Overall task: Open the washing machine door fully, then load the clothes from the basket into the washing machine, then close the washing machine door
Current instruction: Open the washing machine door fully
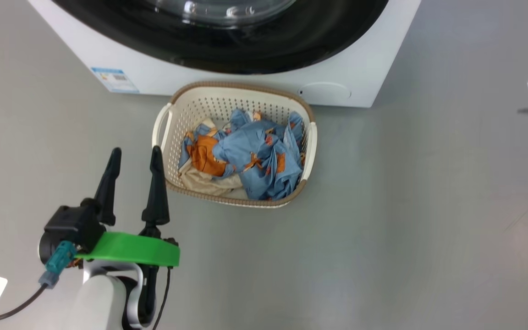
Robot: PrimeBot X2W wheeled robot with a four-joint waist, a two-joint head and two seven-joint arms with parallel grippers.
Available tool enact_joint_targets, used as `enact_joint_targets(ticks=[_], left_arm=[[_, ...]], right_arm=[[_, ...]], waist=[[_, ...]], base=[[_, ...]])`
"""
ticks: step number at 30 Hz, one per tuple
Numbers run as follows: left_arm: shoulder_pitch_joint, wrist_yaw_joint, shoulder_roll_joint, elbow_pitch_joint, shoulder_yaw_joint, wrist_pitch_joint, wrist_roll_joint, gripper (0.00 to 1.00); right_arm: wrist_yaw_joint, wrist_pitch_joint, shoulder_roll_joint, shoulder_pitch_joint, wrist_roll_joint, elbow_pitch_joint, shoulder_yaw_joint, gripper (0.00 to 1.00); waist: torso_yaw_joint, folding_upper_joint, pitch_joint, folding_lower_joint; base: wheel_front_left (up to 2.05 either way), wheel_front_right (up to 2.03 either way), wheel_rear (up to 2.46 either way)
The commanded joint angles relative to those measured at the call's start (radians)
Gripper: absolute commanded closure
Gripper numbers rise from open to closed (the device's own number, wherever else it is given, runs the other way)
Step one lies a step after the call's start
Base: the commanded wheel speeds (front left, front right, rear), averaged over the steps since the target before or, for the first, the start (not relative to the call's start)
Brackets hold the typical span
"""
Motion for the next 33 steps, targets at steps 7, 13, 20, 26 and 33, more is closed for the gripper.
enact_joint_targets(ticks=[7,13,20,26,33], left_arm=[[-0.040,0.018,0.018,-0.053,0.004,-0.006,-0.027,0.00],[-0.055,0.030,0.018,-0.074,-0.019,-0.006,-0.047,0.00],[-0.068,0.044,0.018,-0.086,-0.047,-0.006,-0.080,0.00],[-0.074,0.055,0.018,-0.089,-0.063,-0.006,-0.103,0.00],[-0.086,0.062,0.018,-0.089,-0.079,-0.006,-0.123,0.00]], right_arm=[[0.002,0.101,-0.050,-0.123,0.151,0.004,0.057,1.00],[0.002,0.221,-0.055,-0.213,0.298,0.002,0.069,1.00],[0.002,0.338,-0.071,-0.301,0.376,0.019,0.082,1.00],[0.002,0.404,-0.060,-0.378,0.406,0.067,0.096,1.00],[0.002,0.477,-0.042,-0.457,0.431,0.117,0.109,1.00]], waist=[[0.037,0.0000,0.064,0.0000],[0.066,0.0000,0.104,0.0000],[0.097,0.0000,0.143,0.0000],[0.118,0.0000,0.166,0.0000],[0.134,0.0000,0.182,0.0000]], base=[[0.00,0.00,0.00],[0.00,0.00,0.00],[0.00,0.00,0.00],[0.00,0.00,0.00],[0.00,0.00,0.00]])
